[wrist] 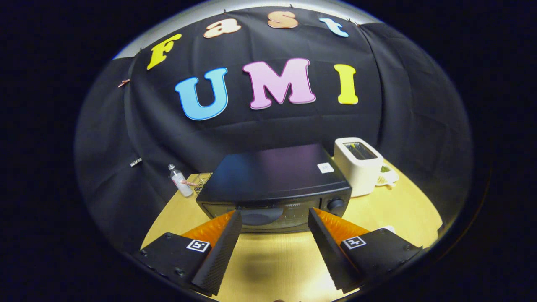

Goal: Open the toaster oven, put the food inside, and close the toaster oven door.

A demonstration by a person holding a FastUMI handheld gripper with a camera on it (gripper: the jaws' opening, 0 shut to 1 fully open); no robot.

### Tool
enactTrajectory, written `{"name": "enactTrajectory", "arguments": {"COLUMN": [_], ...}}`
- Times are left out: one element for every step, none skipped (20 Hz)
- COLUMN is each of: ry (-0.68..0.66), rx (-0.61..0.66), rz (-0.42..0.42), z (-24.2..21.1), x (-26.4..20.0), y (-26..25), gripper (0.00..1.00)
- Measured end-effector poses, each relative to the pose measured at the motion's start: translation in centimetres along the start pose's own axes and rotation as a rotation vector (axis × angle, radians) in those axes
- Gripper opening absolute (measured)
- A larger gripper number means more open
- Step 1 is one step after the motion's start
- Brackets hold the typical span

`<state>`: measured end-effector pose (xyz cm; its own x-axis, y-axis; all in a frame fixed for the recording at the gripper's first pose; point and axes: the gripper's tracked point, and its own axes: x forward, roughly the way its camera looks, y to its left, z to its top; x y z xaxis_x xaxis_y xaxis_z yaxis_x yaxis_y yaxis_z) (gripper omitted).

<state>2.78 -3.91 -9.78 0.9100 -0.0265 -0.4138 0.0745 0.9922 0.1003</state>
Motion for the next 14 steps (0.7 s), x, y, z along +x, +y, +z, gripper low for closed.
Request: {"name": "enactTrajectory", "arguments": {"ry": [-0.033,-0.078,-0.124,-0.168,-0.205,-0.233,-0.271,-0.293,-0.309,-0.325,-0.342,-0.353,-0.350,-0.338], "rx": [-0.031,-0.059,-0.085,-0.105,-0.110,-0.093,-0.062,-0.039,-0.027,-0.032,-0.050,-0.077,-0.099,-0.103], "rz": [-0.004,-0.011,-0.016,-0.019,-0.028,-0.037,-0.032,-0.026,-0.035,-0.052,-0.066,-0.077,-0.089,-0.089], "z": [1.2,2.4,3.9,5.2,6.3,6.9,7.5,7.7,7.6,7.3,7.3,7.1,6.6,5.7], "x": [-1.0,-1.9,-3.1,-4.4,-5.8,-7.1,-8.6,-9.8,-11.1,-12.2,-13.3,-13.9,-14.4,-14.5], "y": [-0.4,-0.9,-1.1,-1.2,-1.5,-1.8,-1.8,-1.6,-2.0,-2.9,-3.5,-3.8,-4.3,-4.4], "gripper": [0.98,0.98,0.98,0.98,0.98,0.98,0.98,0.98,0.98,0.98,0.98,0.98,0.98,0.98]}}
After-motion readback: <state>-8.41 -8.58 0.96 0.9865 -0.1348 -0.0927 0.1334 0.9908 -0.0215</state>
